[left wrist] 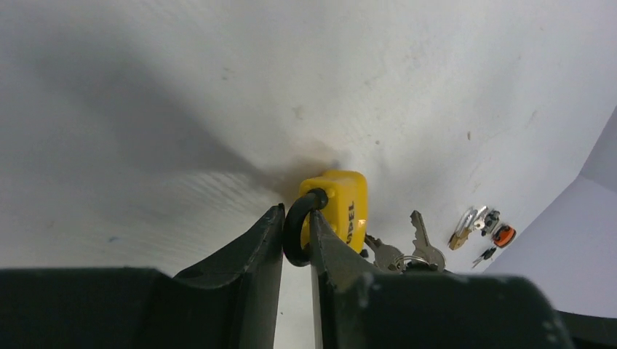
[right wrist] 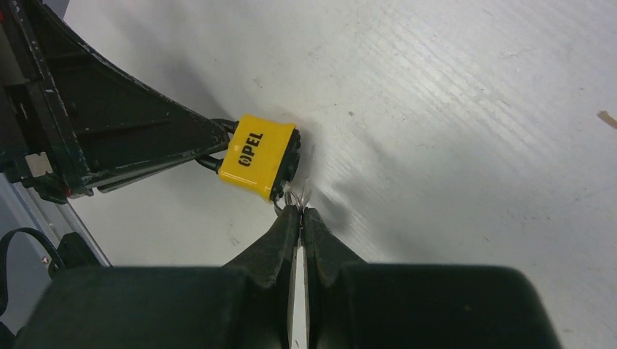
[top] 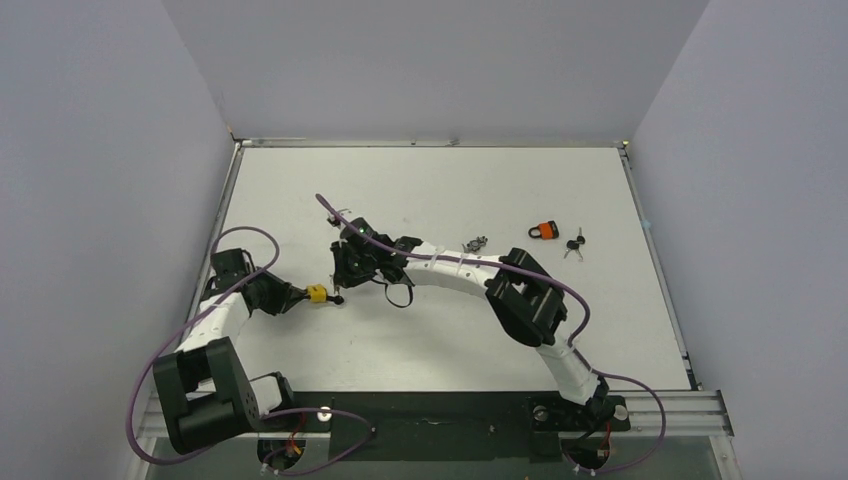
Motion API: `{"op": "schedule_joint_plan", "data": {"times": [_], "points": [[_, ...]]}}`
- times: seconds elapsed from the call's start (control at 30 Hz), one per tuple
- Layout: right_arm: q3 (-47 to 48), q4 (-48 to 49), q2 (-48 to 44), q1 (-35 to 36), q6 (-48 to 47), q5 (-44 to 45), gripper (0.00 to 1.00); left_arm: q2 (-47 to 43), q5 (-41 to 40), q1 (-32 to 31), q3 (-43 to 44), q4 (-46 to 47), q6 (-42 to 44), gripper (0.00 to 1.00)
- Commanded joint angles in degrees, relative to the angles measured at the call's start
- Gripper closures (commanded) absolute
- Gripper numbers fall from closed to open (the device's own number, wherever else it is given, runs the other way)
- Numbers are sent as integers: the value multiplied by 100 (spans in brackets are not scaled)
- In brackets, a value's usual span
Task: Lock with the key
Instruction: Place the lock at the center of the board, then place the key at the center of the board.
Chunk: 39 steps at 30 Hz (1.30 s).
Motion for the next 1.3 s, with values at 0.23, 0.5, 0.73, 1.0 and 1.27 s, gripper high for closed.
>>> {"op": "schedule_joint_plan", "data": {"times": [0.23,0.5,0.73,1.0,1.27], "points": [[811,-17,599,89,290,312,100,128,-954,415,64,-655,189,70],[863,3,807,108,382,214,100,-113,-1150,415,289,-779,435,57],[871,-46,888,110,401,-12,99,-624,-1068,144,478,-843,441,50],[469,40,586,95,282,-35,51,-928,-1020,-832,1258,-1117,464,46],[-400,552,-748,-175,493,19,24,-1062,-899,-1581,2261,-1422,690,44]]}}
